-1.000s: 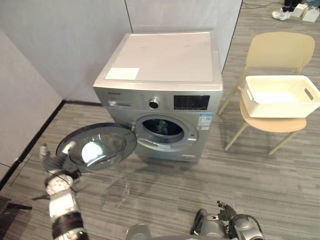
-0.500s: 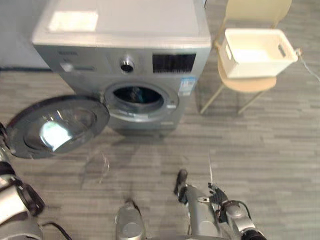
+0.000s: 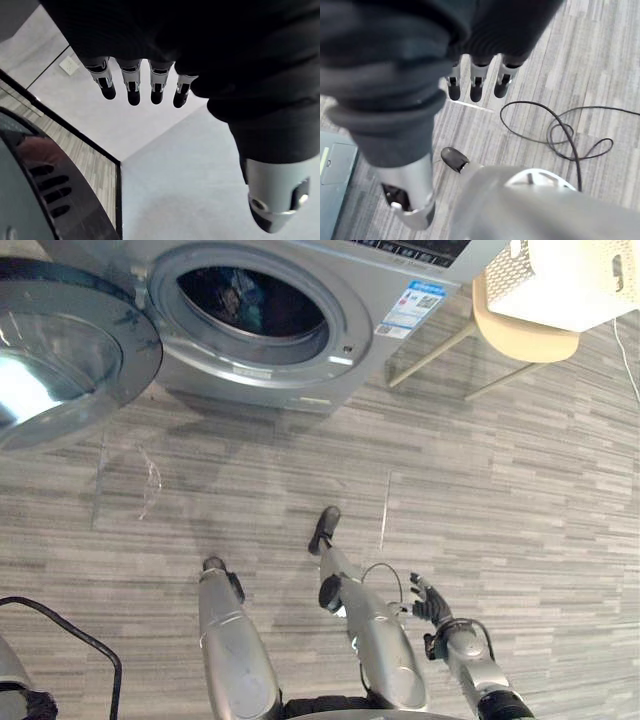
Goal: Pick up the laundry basket with both hands and put the clothes into the washing machine.
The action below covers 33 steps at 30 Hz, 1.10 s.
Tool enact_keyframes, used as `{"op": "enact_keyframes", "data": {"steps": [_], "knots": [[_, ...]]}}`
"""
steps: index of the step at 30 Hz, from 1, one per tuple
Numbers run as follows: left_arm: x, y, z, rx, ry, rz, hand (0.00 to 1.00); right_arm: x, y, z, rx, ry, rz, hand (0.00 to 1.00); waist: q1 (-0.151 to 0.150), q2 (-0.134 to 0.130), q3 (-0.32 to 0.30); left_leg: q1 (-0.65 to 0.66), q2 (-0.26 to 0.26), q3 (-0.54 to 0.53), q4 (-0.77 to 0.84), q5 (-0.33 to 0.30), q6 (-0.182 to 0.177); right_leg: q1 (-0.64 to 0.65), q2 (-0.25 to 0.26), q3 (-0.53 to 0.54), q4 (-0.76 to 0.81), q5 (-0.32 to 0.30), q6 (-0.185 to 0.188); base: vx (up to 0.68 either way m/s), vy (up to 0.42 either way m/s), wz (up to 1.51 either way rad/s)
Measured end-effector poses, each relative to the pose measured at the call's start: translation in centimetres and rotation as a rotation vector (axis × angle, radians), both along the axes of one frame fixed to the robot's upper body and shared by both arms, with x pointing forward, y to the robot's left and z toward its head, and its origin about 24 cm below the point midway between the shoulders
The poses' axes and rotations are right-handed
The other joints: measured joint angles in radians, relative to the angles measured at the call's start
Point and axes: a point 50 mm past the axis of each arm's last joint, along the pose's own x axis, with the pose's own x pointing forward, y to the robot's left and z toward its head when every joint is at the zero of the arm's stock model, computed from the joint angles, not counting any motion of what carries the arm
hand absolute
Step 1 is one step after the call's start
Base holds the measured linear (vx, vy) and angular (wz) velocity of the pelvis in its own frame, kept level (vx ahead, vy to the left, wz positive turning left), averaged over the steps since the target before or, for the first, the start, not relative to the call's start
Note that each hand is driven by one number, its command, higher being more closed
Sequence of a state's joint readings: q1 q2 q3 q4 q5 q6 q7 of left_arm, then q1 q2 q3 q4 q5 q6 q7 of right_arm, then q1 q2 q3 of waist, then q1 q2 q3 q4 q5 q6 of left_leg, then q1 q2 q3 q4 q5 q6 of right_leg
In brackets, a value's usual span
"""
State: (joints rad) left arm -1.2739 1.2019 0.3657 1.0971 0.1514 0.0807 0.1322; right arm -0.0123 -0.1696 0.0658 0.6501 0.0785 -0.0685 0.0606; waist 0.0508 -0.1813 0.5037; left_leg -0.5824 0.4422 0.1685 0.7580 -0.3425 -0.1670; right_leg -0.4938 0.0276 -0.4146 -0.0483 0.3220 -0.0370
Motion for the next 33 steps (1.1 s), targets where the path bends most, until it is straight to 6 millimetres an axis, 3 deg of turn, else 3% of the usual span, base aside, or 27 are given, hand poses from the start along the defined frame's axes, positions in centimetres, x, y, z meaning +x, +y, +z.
{"op": "enact_keyframes", "data": {"steps": [2,6,10,15,18,21,26,31,33], "knots": [[-0.7,0.1,0.7,0.028,0.003,0.022,0.0,0.0,0.1,0.4,0.01,-0.028,0.0,0.0,0.018,-0.009,0.002,-0.032,0.024,-0.019,0.019,-0.007,-0.01,-0.011,0.023,-0.009,-0.012,0.005,0.008,-0.06,0.055,-0.07],[-1.0,-0.3,1.6,0.095,0.02,0.04,0.0,-0.7,-0.3,1.0,0.017,-0.067,-0.016,0.0,0.022,-0.018,-0.004,-0.12,0.059,-0.073,0.053,-0.013,-0.018,-0.044,0.059,-0.043,-0.028,0.003,0.031,-0.07,0.053,0.01],[-1.3,-0.1,1.5,0.098,0.016,0.069,0.0,-1.3,-0.3,1.5,0.019,-0.096,-0.014,0.0,0.021,-0.061,-0.034,-0.157,0.084,-0.091,0.06,-0.013,-0.023,-0.063,0.087,-0.053,-0.042,0.006,0.027,-0.06,0.044,-0.06],[-1.6,-0.5,2.2,0.139,0.007,0.089,0.0,-0.6,-0.2,2.9,0.019,-0.171,-0.002,0.0,0.021,-0.079,-0.047,-0.164,0.097,-0.098,0.059,-0.016,-0.029,-0.064,0.101,-0.055,-0.046,-0.002,0.037,-0.06,0.041,-0.02],[-1.4,-1.2,3.1,0.197,0.012,0.09,0.0,-0.4,-0.1,3.3,0.036,-0.195,-0.01,0.0,0.021,-0.085,-0.051,-0.177,0.098,-0.115,0.059,-0.016,-0.03,-0.067,0.104,-0.067,-0.046,-0.009,0.047,-0.05,0.042,0.07],[-0.7,-3.3,4.7,0.334,0.04,0.092,0.0,-0.4,-0.1,3.4,0.041,-0.202,-0.011,0.0,0.022,-0.094,-0.058,-0.198,0.097,-0.14,0.059,-0.016,-0.031,-0.07,0.107,-0.082,-0.046,-0.009,0.047,-0.04,0.074,0.13],[0.1,-4.8,5.4,0.433,0.062,0.119,0.0,-0.3,0.3,3.7,0.054,-0.218,-0.009,0.0,0.022,-0.096,-0.06,-0.207,0.093,-0.153,0.052,-0.015,-0.033,-0.07,0.107,-0.078,-0.046,-0.007,0.044,-0.03,0.085,0.08],[1.3,-5.9,4.7,0.468,0.069,0.094,0.0,-0.5,0.7,3.5,0.069,-0.213,-0.012,0.0,0.024,-0.096,-0.06,-0.202,0.064,-0.166,0.016,0.003,-0.043,-0.067,0.091,-0.074,-0.047,-0.006,0.043,-0.02,0.094,0.17],[1.8,-5.5,3.3,0.426,0.07,0.041,0.0,-0.7,1.0,2.8,0.084,-0.177,-0.018,0.0,0.034,-0.095,-0.059,-0.169,0.062,-0.16,0.002,0.005,-0.044,-0.043,0.089,-0.066,-0.047,-0.006,0.043,-0.01,0.111,0.11]]}}
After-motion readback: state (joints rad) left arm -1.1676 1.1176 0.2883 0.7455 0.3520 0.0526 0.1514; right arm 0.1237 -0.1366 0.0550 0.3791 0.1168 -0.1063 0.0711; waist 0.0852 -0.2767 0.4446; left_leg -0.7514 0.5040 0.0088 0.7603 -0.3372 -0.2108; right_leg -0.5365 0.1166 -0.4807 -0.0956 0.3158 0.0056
